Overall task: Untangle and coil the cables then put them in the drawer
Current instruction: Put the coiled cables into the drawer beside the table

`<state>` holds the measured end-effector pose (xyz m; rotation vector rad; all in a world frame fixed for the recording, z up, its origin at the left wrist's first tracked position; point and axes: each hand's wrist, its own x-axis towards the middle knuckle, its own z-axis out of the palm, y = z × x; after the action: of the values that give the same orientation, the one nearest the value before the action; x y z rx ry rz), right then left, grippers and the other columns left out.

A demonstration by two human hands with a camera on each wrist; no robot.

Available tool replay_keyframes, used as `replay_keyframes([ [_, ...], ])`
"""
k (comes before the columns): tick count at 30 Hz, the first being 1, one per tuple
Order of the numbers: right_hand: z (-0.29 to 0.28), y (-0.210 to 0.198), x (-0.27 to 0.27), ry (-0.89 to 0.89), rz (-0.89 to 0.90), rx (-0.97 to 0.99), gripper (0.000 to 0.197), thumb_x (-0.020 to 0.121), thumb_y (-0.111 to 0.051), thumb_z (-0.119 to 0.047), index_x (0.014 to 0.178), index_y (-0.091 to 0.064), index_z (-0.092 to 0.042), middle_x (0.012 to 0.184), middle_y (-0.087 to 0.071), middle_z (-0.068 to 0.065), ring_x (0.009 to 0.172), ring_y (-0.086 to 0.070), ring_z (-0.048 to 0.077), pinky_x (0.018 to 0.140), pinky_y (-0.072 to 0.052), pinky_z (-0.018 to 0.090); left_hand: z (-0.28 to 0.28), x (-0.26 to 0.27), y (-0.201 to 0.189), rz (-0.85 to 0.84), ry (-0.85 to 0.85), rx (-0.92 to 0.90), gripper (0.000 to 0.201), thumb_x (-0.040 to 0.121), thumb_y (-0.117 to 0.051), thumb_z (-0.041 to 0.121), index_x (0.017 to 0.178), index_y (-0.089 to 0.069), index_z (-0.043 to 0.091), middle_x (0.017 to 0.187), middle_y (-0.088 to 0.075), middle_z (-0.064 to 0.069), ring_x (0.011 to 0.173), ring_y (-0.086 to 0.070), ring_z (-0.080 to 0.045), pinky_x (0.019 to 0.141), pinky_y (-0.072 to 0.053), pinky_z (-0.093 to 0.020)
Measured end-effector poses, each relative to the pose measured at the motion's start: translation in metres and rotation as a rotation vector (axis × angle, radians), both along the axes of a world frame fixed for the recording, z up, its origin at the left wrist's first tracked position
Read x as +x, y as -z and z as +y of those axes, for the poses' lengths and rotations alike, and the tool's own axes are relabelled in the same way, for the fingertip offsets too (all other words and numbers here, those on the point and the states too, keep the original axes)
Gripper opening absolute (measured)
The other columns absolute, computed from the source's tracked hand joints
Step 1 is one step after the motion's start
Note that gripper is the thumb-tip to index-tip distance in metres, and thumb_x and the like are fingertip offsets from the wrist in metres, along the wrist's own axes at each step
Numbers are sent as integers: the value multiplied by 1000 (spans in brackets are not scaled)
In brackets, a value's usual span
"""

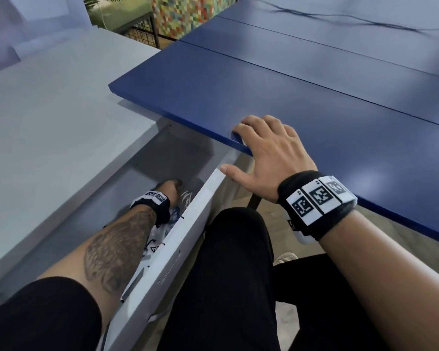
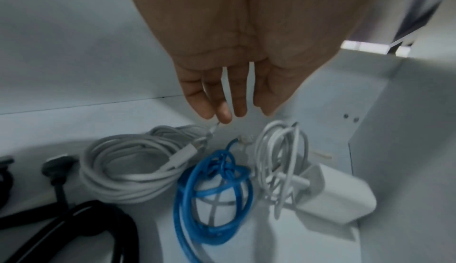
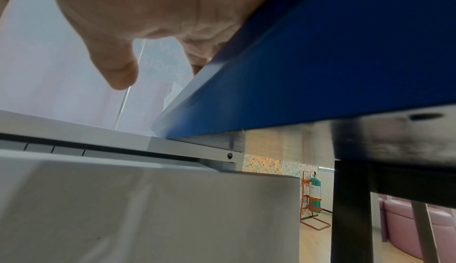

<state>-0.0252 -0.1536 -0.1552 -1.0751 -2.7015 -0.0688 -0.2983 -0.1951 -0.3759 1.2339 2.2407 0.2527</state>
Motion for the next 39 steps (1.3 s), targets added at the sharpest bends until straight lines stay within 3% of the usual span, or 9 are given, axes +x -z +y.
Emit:
replay_keyframes([
  [3,0,1,0,-7,-1,4,63,84,-39,-74,127,-47,-29,134,-48,-7,123,-44,21,106,-37,41,-5,-2,-25,4,-31,56,46,90,-60,22,136,-54,19,137,-58,-5,122,-57,-26,101,-41,-27],
  [8,0,2,0,-18,-1,7,62,83,-44,-70,129,-46,-29,136,-47,-6,124,-44,22,106,-38,43,-19,8,-87,-30,-6,273,14,91,-63,23,104,-67,22,108,-71,-1,98,-65,-18,89,-48,-27],
  [16,-2,1,5,-33,23,-34,65,83,-53,-63,138,-44,-29,144,-45,-6,132,-40,23,111,-34,42,-81,49,-226,111,170,513,12,92,-58,30,99,-69,28,89,-67,14,83,-62,-8,80,-52,-31],
  [19,-5,-1,5,-24,38,-62,62,84,-54,-58,138,-46,-28,145,-44,-5,135,-37,24,113,-31,42,-105,73,-254,-10,170,620,10,91,-59,29,92,-68,28,81,-68,12,75,-63,-10,74,-51,-28],
  [24,-39,3,-8,-174,116,-42,37,89,-52,-44,121,-61,-29,129,-54,-6,124,-45,21,109,-34,40,-139,111,-217,-340,7,513,6,92,-62,16,94,-68,17,83,-73,-4,73,-69,-15,67,-50,-26],
  [27,-56,17,-30,-295,-71,-238,33,94,-49,-37,123,-61,-28,124,-61,-4,115,-53,20,101,-42,38,-153,105,-173,-297,-105,358,19,91,-65,21,109,-65,15,102,-70,0,96,-66,-15,88,-51,-32],
  [30,-60,35,-56,-315,-191,-415,44,96,-50,-33,139,-50,-25,142,-52,-1,130,-45,22,107,-40,38,-164,87,-149,-284,-237,329,43,91,-65,21,130,-53,8,126,-60,-3,116,-58,-16,106,-43,-33],
  [33,-62,43,-85,-310,-185,-476,53,96,-54,-32,146,-41,-23,150,-44,1,136,-40,23,110,-37,39,-165,73,-141,-302,-281,363,49,91,-63,17,136,-46,6,135,-56,-9,123,-54,-18,110,-40,-37],
  [39,-57,52,-140,-293,-143,-470,59,90,-60,-34,144,-44,-16,146,-45,7,134,-42,28,111,-38,41,-159,45,-141,-169,-288,361,53,92,-61,23,140,-42,9,135,-55,-5,124,-53,-18,107,-40,-35],
])
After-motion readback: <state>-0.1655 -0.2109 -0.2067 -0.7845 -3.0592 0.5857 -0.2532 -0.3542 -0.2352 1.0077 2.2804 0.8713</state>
